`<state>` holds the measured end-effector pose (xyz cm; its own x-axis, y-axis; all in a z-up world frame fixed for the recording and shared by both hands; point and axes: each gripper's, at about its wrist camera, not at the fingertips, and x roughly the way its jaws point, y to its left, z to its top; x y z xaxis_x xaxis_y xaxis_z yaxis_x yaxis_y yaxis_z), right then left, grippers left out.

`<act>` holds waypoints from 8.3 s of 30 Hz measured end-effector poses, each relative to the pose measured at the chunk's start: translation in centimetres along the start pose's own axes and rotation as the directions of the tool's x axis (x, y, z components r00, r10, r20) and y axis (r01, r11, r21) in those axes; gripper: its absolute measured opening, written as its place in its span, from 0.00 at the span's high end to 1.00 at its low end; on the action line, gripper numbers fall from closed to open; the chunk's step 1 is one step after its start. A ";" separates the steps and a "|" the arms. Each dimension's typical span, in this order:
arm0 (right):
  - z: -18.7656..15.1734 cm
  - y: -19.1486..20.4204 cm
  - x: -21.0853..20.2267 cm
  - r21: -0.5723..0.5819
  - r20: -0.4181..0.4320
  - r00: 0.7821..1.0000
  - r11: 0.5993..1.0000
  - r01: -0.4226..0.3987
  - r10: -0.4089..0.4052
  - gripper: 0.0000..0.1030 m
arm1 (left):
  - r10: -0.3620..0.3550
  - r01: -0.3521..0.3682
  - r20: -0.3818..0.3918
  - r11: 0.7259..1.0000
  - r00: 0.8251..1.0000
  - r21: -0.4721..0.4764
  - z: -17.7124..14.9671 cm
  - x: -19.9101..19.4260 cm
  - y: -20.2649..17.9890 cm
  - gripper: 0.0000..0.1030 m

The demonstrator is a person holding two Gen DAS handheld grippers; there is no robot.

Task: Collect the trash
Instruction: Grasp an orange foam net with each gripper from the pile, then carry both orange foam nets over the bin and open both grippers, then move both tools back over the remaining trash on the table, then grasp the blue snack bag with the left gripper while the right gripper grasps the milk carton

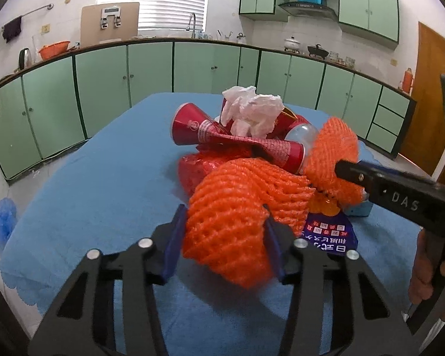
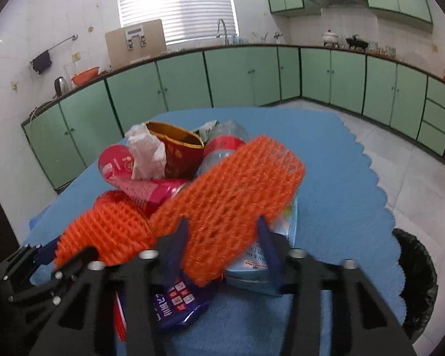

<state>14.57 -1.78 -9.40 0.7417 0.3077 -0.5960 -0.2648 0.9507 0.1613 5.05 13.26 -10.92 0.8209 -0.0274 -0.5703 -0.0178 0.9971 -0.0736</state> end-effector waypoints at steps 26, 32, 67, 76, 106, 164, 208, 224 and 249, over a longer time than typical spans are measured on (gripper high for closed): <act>2.6 -4.3 -9.0 0.009 0.181 0.983 1.000 0.020 -0.022 0.91 | -0.046 0.034 0.180 0.997 0.983 0.066 4.4 -4.6 -5.1 0.73; 2.5 -7.3 -10.6 0.035 0.184 0.978 0.995 0.089 -0.094 0.91 | -0.125 0.108 0.178 0.989 0.976 0.104 5.1 -3.6 -9.6 0.73; -5.7 -27.4 -13.6 0.268 -0.015 0.892 0.858 0.439 -0.452 0.92 | -0.380 0.390 -0.092 0.882 0.921 0.264 2.6 9.5 -33.6 0.73; -7.3 -30.1 -12.6 0.307 -0.066 0.890 0.840 0.448 -0.451 0.78 | -0.405 0.412 -0.085 0.869 0.910 0.275 2.9 9.8 -35.3 0.46; -1.8 -18.5 -14.3 0.216 0.154 0.891 0.894 0.392 -0.428 0.06 | -0.181 0.155 0.122 0.969 0.976 0.192 5.9 -0.1 -18.6 0.16; -2.1 -5.4 -8.6 0.036 0.193 0.954 0.974 0.225 -0.228 0.08 | -0.096 0.100 -0.109 0.995 0.989 0.030 0.2 1.2 -5.8 0.94; -2.3 -6.5 -8.1 0.040 0.167 0.958 0.973 0.229 -0.232 0.09 | -0.126 0.140 -0.254 0.989 0.959 0.039 0.0 5.5 -7.6 0.51; -2.6 -6.5 -8.0 0.027 0.153 0.964 0.976 0.215 -0.216 0.10 | -0.054 0.066 -0.134 0.994 0.989 0.084 1.1 2.5 -8.2 0.99; -3.0 -5.0 -0.6 -0.012 -0.007 0.986 0.986 0.168 -0.168 0.19 | -0.052 0.057 -0.055 0.995 0.997 0.080 2.7 3.2 -5.7 1.00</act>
<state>13.59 -6.82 -12.17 0.7713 0.1435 -0.6201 -0.1438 0.9883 0.0498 9.34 7.67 -10.08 0.7882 -0.0833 -0.6097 0.0745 0.9964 -0.0399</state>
